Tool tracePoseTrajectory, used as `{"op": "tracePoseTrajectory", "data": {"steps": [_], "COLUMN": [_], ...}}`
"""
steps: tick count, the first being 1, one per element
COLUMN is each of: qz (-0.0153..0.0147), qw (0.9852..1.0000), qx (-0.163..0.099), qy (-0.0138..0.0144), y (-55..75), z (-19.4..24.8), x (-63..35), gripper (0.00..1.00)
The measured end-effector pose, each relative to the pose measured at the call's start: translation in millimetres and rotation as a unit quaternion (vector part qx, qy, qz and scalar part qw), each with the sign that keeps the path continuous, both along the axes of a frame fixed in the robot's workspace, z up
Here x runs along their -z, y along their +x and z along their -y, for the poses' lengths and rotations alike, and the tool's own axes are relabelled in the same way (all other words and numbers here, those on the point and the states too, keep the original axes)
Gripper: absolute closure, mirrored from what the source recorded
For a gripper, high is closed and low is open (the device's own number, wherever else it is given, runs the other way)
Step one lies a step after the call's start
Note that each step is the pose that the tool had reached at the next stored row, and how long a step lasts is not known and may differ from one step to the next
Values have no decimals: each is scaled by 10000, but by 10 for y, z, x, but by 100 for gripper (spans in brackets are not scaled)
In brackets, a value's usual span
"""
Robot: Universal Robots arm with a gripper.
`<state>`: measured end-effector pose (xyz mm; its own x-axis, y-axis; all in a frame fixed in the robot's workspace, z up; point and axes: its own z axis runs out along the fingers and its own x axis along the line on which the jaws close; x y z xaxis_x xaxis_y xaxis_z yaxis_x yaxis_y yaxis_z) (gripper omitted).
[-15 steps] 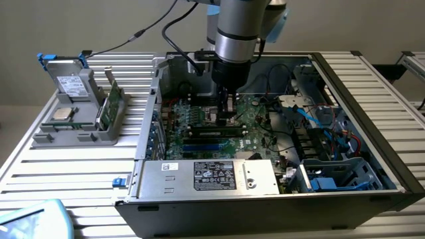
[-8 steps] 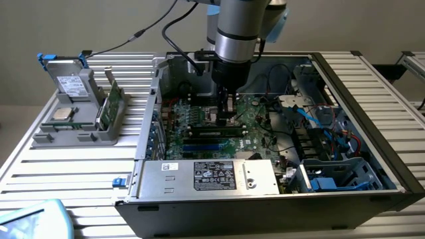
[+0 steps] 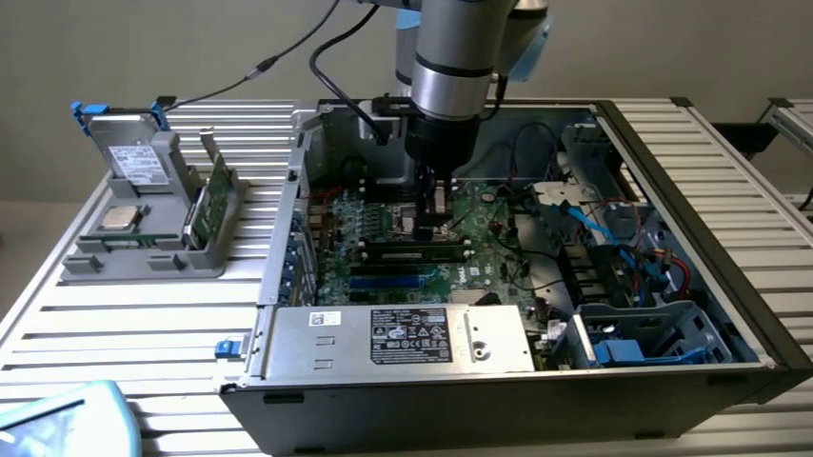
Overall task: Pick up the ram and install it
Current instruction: 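Press down the ram until it locks into place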
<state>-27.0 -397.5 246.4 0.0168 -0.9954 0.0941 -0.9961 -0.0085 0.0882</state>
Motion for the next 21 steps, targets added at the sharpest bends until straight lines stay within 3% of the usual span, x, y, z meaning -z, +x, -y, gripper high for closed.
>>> {"op": "tracePoseTrajectory", "data": {"steps": [4, 8, 17, 19, 21], "qz": [0, 0, 3, 31, 106], "qw": [9995, 9978, 9911, 9898, 9886], "qx": [331, 660, 1333, 1426, 1501], "qy": [0, 0, 0, 2, 8], "y": [0, -1, -1, -1, 0], "z": [0, 0, 0, 0, 0], "x": [0, 0, 0, 1, 0], "gripper": [89, 89, 89, 89, 89]}}
